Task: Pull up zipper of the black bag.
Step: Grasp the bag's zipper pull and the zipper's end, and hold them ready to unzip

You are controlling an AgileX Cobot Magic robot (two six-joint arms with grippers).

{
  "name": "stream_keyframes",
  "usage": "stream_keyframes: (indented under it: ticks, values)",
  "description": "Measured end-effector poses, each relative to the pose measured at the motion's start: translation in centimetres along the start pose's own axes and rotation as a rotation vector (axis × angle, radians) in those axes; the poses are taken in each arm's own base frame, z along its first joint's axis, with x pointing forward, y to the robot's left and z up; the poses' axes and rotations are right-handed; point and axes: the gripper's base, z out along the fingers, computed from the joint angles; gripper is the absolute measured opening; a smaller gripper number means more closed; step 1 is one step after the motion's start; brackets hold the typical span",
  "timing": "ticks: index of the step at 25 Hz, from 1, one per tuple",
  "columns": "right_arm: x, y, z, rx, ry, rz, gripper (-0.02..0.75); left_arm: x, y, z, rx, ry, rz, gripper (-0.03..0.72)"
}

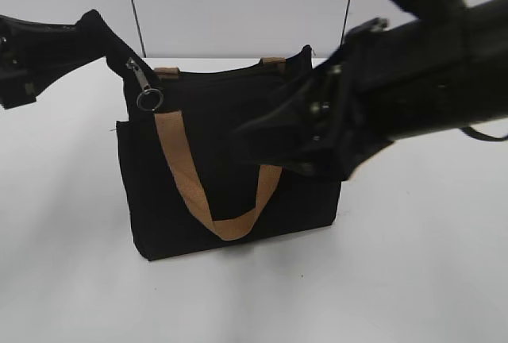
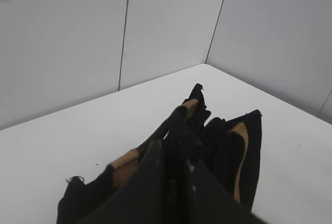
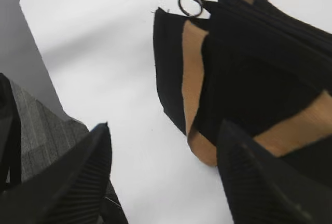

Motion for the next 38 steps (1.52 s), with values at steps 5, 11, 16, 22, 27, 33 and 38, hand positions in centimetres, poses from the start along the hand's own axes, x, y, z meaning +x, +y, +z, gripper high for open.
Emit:
stream_keyframes:
  ticks: [5,11,16,22,27,33,38]
  values:
    - [-1.9,0.5,5.0,-0.052,0.043,-0.1,0.494,0.1,0.0,0.0,0.005,0.007,0.008,0.022]
    - [-3.1,0.1,9.3,-0.062,0.068,-0.195,0.494,0.1,-0.1,0.0,0.007,0.01,0.011,0.022]
    - [-3.3,-0.4,11.4,-0.019,0.061,-0.258,0.494,0.1,-0.1,0.0,0.009,0.012,0.013,0.022]
    - [-3.7,-0.3,13.0,-0.012,0.055,-0.278,0.494,0.1,-0.1,0.0,0.01,0.014,0.016,0.022]
    - [-3.6,-0.7,13.7,0.011,0.057,-0.275,0.494,0.1,-0.1,0.0,0.011,0.013,0.016,0.022]
    - [-3.7,-1.2,14.0,0.065,0.036,-0.275,0.494,0.1,-0.1,0.0,0.012,0.012,0.016,0.022]
    - [-3.2,-1.4,14.7,0.066,0.054,-0.27,0.494,0.1,-0.1,0.0,0.013,0.012,0.016,0.022]
